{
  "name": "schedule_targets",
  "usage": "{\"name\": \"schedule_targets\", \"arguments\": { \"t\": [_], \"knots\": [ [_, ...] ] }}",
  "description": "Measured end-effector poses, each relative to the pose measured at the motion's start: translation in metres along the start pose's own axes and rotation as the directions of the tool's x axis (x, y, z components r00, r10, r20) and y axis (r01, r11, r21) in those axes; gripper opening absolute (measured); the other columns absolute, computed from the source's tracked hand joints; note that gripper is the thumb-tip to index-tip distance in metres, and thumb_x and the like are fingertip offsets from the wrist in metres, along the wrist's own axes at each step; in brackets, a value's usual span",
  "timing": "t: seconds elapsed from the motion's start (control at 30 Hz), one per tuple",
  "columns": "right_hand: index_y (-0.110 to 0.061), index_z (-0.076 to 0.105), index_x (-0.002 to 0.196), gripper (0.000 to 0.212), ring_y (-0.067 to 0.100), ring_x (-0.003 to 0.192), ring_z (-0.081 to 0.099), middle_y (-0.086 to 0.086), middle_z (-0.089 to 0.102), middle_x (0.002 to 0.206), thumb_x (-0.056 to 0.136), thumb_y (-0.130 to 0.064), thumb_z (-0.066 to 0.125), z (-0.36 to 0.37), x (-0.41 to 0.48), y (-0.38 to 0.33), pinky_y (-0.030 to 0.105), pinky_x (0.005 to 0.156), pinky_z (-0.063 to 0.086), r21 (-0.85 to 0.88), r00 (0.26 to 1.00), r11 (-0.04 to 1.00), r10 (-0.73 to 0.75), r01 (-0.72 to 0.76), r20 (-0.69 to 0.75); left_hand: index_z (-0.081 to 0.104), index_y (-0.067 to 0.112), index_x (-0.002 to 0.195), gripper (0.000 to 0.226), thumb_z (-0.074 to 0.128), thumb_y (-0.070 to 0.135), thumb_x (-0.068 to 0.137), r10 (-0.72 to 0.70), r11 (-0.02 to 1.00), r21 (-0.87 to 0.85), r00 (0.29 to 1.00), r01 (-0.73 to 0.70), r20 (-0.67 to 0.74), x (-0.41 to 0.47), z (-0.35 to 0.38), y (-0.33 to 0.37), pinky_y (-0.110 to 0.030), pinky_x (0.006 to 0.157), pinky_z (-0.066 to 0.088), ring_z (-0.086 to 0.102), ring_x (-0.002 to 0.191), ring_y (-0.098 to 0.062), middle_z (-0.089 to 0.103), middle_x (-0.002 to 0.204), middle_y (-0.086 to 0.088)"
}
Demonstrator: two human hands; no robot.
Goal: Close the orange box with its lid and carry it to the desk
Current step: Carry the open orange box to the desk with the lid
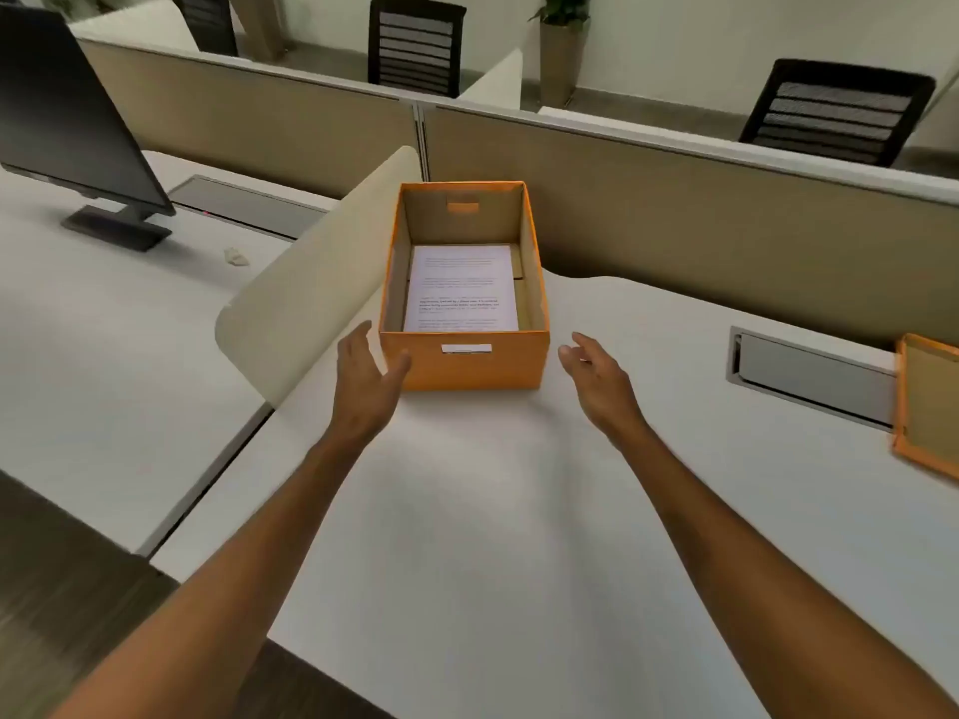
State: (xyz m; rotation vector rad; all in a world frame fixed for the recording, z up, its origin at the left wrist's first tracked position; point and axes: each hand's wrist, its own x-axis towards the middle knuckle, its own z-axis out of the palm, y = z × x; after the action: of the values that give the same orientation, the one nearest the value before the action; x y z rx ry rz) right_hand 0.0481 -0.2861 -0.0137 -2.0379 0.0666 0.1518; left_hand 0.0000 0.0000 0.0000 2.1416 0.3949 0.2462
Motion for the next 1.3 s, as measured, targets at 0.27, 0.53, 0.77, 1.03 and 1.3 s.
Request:
{"name": "schedule_targets", "arguments": {
  "t": [0.27,0.53,0.77,1.03,1.3],
  "knots": [
    [-0.023,0.034,0.152,0.059,0.024,0.141,0.038,0.001,0.039,0.156,0.101,-0.054,0.035,0.032,0.063,-0.020,0.045,0.113,0.035,0.158,0.982,0.969,0.187,-0.189,0.026,0.020,0.023,0.157,0.086,0.044,0.069,0.088,-0.243,0.949,-0.142,0.941,0.280,0.234,0.070,-0.008,-0.026,-0.037,0.116,0.026,0.029,0.147,-0.019,0.026,0.163,0.000],
    [-0.024,0.048,0.142,0.050,0.024,0.126,0.052,-0.002,0.056,0.137,0.102,-0.051,0.037,0.033,0.076,-0.023,0.048,0.103,0.044,0.288,0.956,0.912,0.270,-0.291,0.113,0.070,0.053,0.092,0.026,0.048,0.040,0.094,-0.189,0.883,-0.334,0.902,0.329,0.389,0.086,-0.004,-0.031,-0.036,0.090,0.052,0.067,0.107,-0.010,0.074,0.109,0.018],
    [-0.025,0.054,0.138,0.042,0.016,0.104,0.066,-0.003,0.069,0.116,0.103,-0.044,0.042,0.029,0.065,-0.018,0.039,0.083,0.054,0.359,0.970,0.902,0.209,-0.241,0.125,0.070,0.056,0.103,0.030,0.051,0.034,0.095,-0.124,0.869,-0.376,0.877,0.322,0.465,0.082,-0.012,-0.027,-0.039,0.092,0.048,0.068,0.110,-0.008,0.072,0.117,0.018],
    [-0.035,0.059,0.126,0.027,0.009,0.091,0.070,-0.022,0.073,0.091,0.102,-0.040,0.048,-0.021,0.005,0.011,0.031,0.073,0.055,0.434,0.978,0.881,0.211,-0.190,0.001,0.064,0.041,0.125,0.031,0.057,0.037,0.096,-0.063,0.866,-0.415,0.884,0.280,0.464,0.030,0.006,0.003,-0.030,0.084,0.053,0.069,0.108,-0.009,0.073,0.118,0.013],
    [-0.031,0.062,0.129,0.032,0.012,0.097,0.071,-0.021,0.073,0.103,0.098,-0.035,0.057,-0.116,-0.106,0.052,0.032,0.069,0.061,0.463,0.968,0.879,0.204,-0.117,-0.143,0.063,0.026,0.130,0.039,0.054,0.044,0.097,-0.051,0.848,-0.439,0.870,0.296,0.490,-0.066,0.057,0.053,-0.043,0.092,0.055,0.066,0.115,-0.021,0.072,0.121,0.006]
  ]
}}
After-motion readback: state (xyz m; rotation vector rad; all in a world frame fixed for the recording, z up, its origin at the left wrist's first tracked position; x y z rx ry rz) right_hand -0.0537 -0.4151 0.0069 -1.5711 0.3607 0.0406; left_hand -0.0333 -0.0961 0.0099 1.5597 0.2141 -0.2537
